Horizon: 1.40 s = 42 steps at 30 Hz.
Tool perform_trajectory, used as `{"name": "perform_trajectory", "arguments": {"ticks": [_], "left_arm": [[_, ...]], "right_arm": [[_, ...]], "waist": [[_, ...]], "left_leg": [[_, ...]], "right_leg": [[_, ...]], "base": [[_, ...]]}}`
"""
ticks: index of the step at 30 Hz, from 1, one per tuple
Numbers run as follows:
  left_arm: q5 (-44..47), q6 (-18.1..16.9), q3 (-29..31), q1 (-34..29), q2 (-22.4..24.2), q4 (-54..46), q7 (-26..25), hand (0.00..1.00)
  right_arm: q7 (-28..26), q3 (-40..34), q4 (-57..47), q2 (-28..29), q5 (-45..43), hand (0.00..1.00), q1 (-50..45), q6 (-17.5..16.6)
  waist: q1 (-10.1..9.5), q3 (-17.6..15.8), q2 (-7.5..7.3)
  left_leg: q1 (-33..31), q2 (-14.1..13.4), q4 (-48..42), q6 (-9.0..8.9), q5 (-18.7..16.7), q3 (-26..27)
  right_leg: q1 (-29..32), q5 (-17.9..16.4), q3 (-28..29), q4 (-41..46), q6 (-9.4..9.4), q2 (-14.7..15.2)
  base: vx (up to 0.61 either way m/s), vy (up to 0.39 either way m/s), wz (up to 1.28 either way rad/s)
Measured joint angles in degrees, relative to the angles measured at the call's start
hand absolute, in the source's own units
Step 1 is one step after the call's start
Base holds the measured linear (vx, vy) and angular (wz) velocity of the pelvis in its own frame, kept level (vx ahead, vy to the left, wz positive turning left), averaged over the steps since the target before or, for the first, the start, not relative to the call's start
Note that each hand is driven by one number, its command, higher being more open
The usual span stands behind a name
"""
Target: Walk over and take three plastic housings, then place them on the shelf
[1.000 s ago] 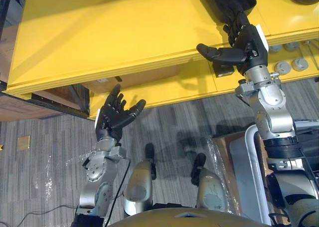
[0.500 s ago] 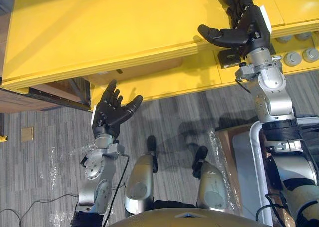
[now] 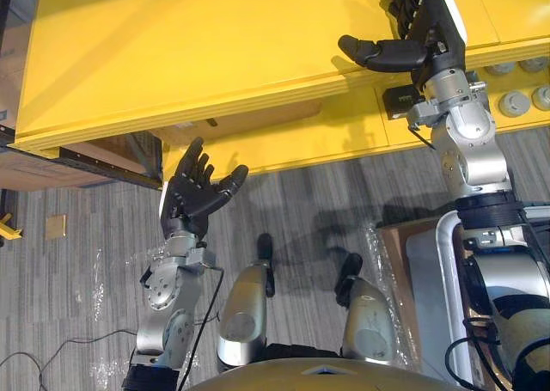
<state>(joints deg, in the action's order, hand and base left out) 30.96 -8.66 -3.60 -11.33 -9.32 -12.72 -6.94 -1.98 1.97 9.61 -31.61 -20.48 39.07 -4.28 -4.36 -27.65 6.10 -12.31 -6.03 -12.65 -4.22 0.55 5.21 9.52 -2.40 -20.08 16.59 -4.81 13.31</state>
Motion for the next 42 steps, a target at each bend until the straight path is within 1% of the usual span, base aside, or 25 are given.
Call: {"name": "perform_trajectory", "arguments": {"ticks": [1,3,4,5,7,8,9,10,12,13,17,20,22,25,27,28,29,30,32,33,35,36,37,38,42], "left_arm": [[0.0,0.0,0.01,-0.31,0.0,-0.53,0.03,1.0],[-0.01,0.0,0.05,-1.15,0.08,-1.2,0.98,1.0],[-0.01,0.01,0.03,-1.46,0.16,-1.2,1.19,1.0],[-0.02,0.04,-0.05,-2.46,0.54,-1.19,1.81,1.0],[-0.31,0.23,-1.29,-2.99,0.58,-1.16,3.14,1.0],[-0.7,0.31,-1.53,-3.06,0.61,-1.17,3.64,1.0],[-2.3,0.8,-2.18,-3.41,0.54,-1.17,4.03,1.0],[-2.38,1.5,-2.95,-4.78,0.72,-1.0,4.08,1.0],[-2.39,2.65,-3.52,-5.76,0.72,-0.16,4.82,1.0],[-2.4,3.99,-3.58,-6.05,0.71,0.43,5.11,1.0],[-2.42,5.64,-3.77,-6.45,0.69,1.02,6.46,1.0],[-2.42,6.46,-4.03,-6.68,0.57,1.25,7.23,1.0],[-2.42,6.58,-4.5,-6.72,0.3,1.64,7.44,1.0],[-2.4,6.97,-4.9,-7.15,0.28,2.14,7.94,1.0],[-2.37,7.66,-5.05,-7.39,-0.12,2.53,8.58,1.0],[-2.34,7.66,-5.04,-7.39,-0.27,2.64,8.71,1.0],[-2.28,7.64,-5.09,-7.15,-0.59,2.8,8.83,1.0],[-2.22,7.64,-5.27,-6.8,-0.85,3.04,8.9,1.0],[-1.68,7.63,-6.08,-5.26,-1.33,3.84,8.93,1.0],[-1.49,7.63,-6.26,-4.86,-1.37,3.85,8.93,1.0],[0.44,7.3,-6.74,-3.81,-1.52,3.85,8.96,1.0],[0.44,7.22,-6.81,-3.77,-1.57,3.85,8.96,1.0],[0.82,6.39,-7.03,-4.05,-1.84,3.92,8.95,1.0],[0.98,6.2,-7.48,-4.15,-2.2,3.94,8.95,1.0],[2.69,4.68,-8.02,-4.35,-2.42,3.95,8.98,1.0]], "right_arm": [[0.09,-0.7,-2.89,0.26,-0.02,1.0,-2.08,-0.02],[0.24,-3.52,-13.64,3.36,-0.11,1.0,-10.94,-0.02],[0.24,-3.82,-15.9,4.63,-0.17,1.0,-13.07,-0.01],[0.15,-3.89,-19.95,7.38,-0.33,1.0,-17.83,0.01],[0.2,-4.37,-25.41,10.49,-0.2,1.0,-26.47,0.03],[0.21,-4.54,-26.05,11.35,-0.16,1.0,-28.35,0.04],[0.26,-5.02,-26.23,12.87,-0.08,1.0,-31.63,0.06],[0.37,-6.22,-26.2,13.81,-0.08,1.0,-34.67,0.07],[1.08,-7.92,-25.86,14.15,0.07,1.0,-37.05,0.24],[1.47,-8.68,-24.98,14.13,1.22,1.0,-37.46,0.39],[2.56,-8.61,-20.19,13.98,4.65,1.0,-37.1,1.33],[3.81,-8.54,-13.79,13.69,6.8,1.0,-36.07,1.98],[4.51,-8.51,-10.56,12.94,6.92,1.0,-35.0,2.43],[5.54,-7.92,-2.28,9.97,7.27,1.0,-29.12,3.01],[6.48,-7.48,6.35,6.61,6.73,1.0,-21.1,3.35],[6.44,-7.27,8.53,5.62,6.52,1.0,-18.71,3.34],[6.36,-6.85,13.11,3.5,5.8,1.0,-13.71,3.28],[6.36,-6.86,15.28,2.5,5.4,1.0,-11.37,3.15],[6.01,-6.41,23.3,-1.53,2.42,1.0,-2.33,1.81],[6.02,-5.89,24.84,-2.6,1.81,1.0,-0.4,1.27],[6.15,-3.43,30.87,-5.9,0.71,1.0,6.65,-1.61],[6.19,-2.73,31.9,-6.46,0.48,1.0,7.97,-2.05],[6.16,-1.76,34.26,-7.12,-0.81,1.0,11.04,-3.72],[6.05,-1.29,35.74,-7.47,-1.81,1.0,12.12,-4.66],[4.47,0.67,37.87,-8.87,-3.46,1.0,16.53,-5.0]], "waist": [[0.08,0.03,-0.02],[0.36,0.64,-0.42],[0.6,1.29,-0.66],[1.45,3.39,-1.28],[2.25,6.52,-2.48],[2.56,6.96,-2.93],[3.31,8.38,-3.84],[3.48,9.96,-4.25],[3.6,11.47,-4.55],[3.81,13.04,-4.76],[4.1,16.03,-5.01],[3.42,17.85,-5.08],[3.18,18.26,-5.02],[3.08,18.26,-5.01],[2.69,18.18,-4.87],[2.54,18.13,-4.78],[2.18,17.75,-4.46],[1.85,17.43,-4.21],[0.72,14.58,-2.55],[0.46,13.61,-2.07],[-0.39,10.19,-0.46],[-0.47,9.45,-0.2],[-1.07,6.82,0.1],[-1.74,6.22,0.06],[-1.99,3.9,0.28]], "left_leg": [[0.31,-0.08,0.26,0.0,0.0,0.22],[2.44,-0.43,2.14,-0.02,0.01,1.67],[2.78,-0.53,2.63,-0.04,0.03,2.11],[3.08,-0.68,3.48,-0.15,0.17,2.75],[4.4,-0.77,4.67,-0.24,0.06,4.14],[5.42,-0.72,5.22,-0.28,0.02,4.48],[7.1,-0.68,6.13,-0.4,-0.28,5.29],[8.04,-0.7,6.24,-0.48,-0.91,5.86],[9.18,-0.66,6.57,-0.51,-1.37,6.4],[9.9,-0.63,7.33,-0.51,-1.37,7.01],[12.03,-0.54,8.39,-0.49,-1.35,7.48],[12.73,-0.42,9.36,-0.49,-1.22,7.49],[12.87,-0.25,10.11,-0.49,-0.76,7.2],[12.75,0.37,12.0,-0.42,0.9,6.09],[11.31,0.42,11.61,-0.29,1.4,4.95],[10.61,0.42,11.26,-0.27,1.45,4.71],[8.81,0.39,10.07,-0.22,1.46,4.19],[8.06,0.35,9.56,-0.19,1.47,3.91],[5.62,0.34,7.36,0.1,1.6,2.6],[5.0,0.34,6.8,0.17,1.56,2.25],[2.64,0.32,5.24,0.34,1.57,1.29],[2.13,0.31,5.01,0.45,1.7,1.0],[1.45,0.17,4.73,0.43,2.04,0.52],[0.69,0.1,4.73,0.45,2.29,0.13],[0.26,0.2,4.79,0.63,2.97,-0.55]], "right_leg": [[-0.41,0.16,0.04,-0.56,-0.17,-0.19],[-2.12,1.02,0.69,-3.12,-0.61,-0.93],[-2.41,1.33,0.91,-3.87,-0.65,-1.17],[-2.77,2.24,1.36,-5.59,-0.82,-1.72],[-3.87,3.1,2.32,-8.03,-1.18,-2.19],[-4.77,3.23,2.51,-8.69,-1.3,-2.26],[-6.18,3.46,3.02,-9.98,-1.49,-2.4],[-7.22,3.71,3.46,-11.09,-1.67,-2.56],[-8.46,3.98,3.74,-12.19,-1.85,-2.61],[-8.99,4.4,4.12,-13.17,-2.02,-2.62],[-11.22,5.07,4.36,-14.91,-2.2,-2.69],[-12.01,5.55,4.15,-15.95,-2.32,-2.79],[-12.22,5.75,3.69,-16.33,-2.3,-2.76],[-12.26,6.3,2.42,-17.03,-2.21,-2.73],[-11.7,6.52,1.42,-16.91,-2.05,-2.66],[-11.19,6.6,1.32,-16.77,-2.0,-2.65],[-10.12,6.87,0.96,-16.5,-1.9,-2.6],[-9.71,7.08,0.77,-16.51,-1.85,-2.6],[-8.73,7.53,-0.16,-15.95,-1.71,-2.45],[-8.4,7.52,-0.39,-15.54,-1.69,-2.38],[-6.65,7.51,-0.97,-14.23,-1.51,-2.33],[-6.2,7.43,-1.16,-13.8,-1.38,-2.3],[-5.37,7.17,-1.42,-12.62,-1.02,-2.28],[-4.57,7.06,-1.58,-12.13,-0.88,-2.27],[-3.77,6.6,-1.92,-10.63,-0.69,-1.72]], "base": [[0.04,0.011,-0.11],[0.07,0.004,-0.2],[0.1,-0.001,-0.27],[0.14,-0.002,-0.26],[0.18,0.001,-0.28],[0.16,0.007,-0.25],[0.13,0.014,-0.27],[0.11,0.017,-0.24],[0.07,0.022,-0.16],[0.04,0.023,-0.15],[0.01,0.006,-0.06],[0.0,0.0,0.0],[-0.03,-0.004,0.09],[-0.05,-0.005,0.21],[-0.06,0.002,0.23],[-0.08,0.001,0.19],[-0.06,0.005,0.14],[-0.09,0.011,0.18],[-0.1,0.013,0.24],[-0.12,0.019,0.22],[-0.13,0.023,0.17],[-0.13,0.012,0.18],[-0.1,-0.002,0.14],[-0.08,-0.015,0.12],[-0.03,-0.007,0.08]]}}
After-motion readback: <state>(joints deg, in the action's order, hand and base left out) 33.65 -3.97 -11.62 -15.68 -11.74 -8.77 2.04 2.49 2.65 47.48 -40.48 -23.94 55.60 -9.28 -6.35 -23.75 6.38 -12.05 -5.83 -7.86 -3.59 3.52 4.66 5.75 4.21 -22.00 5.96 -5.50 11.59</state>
